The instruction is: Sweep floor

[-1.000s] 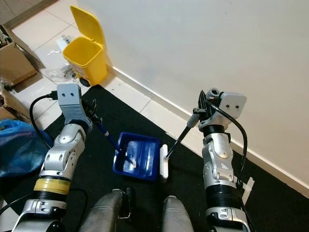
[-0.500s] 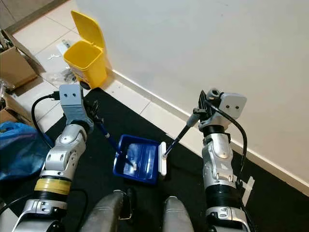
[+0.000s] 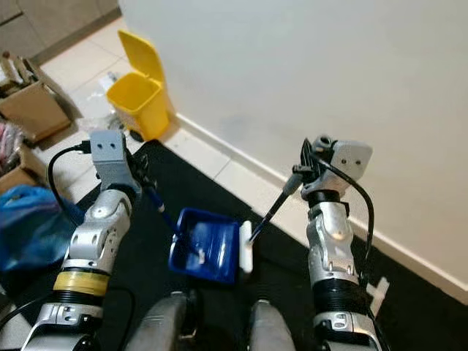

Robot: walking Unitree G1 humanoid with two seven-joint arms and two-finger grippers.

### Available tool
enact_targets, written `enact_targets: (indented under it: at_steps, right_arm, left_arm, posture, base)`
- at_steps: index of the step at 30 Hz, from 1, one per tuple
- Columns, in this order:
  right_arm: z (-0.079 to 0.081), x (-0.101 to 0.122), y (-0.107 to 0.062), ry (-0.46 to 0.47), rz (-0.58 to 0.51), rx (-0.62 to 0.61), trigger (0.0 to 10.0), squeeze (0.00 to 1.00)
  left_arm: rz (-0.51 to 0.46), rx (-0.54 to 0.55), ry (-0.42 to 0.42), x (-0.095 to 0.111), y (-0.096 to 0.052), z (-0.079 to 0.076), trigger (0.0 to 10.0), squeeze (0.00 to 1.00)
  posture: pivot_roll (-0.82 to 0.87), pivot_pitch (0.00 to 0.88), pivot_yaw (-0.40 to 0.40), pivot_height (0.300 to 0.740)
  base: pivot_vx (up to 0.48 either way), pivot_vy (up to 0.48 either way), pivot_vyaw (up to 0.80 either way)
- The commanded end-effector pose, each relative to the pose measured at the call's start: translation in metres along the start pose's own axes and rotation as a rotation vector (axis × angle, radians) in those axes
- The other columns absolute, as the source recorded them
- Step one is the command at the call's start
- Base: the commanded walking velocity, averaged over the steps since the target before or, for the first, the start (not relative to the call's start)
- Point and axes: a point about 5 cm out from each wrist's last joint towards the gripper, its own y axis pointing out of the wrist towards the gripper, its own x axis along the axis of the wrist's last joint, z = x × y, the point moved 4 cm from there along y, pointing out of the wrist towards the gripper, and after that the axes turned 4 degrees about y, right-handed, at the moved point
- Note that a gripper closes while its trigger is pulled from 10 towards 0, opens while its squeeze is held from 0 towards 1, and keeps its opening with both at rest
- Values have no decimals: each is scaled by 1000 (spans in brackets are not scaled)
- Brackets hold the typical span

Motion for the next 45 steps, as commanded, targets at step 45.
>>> enact_targets:
  at_steps: [45]
  right_arm:
    - [6, -3, -1, -6, -3, 25, 10000, 0]
  left_arm:
    - [7, -7, -4, -2, -1, -1, 10000, 0]
  posture:
    - [-71, 121, 36, 740]
  base:
    - [0, -295, 0]
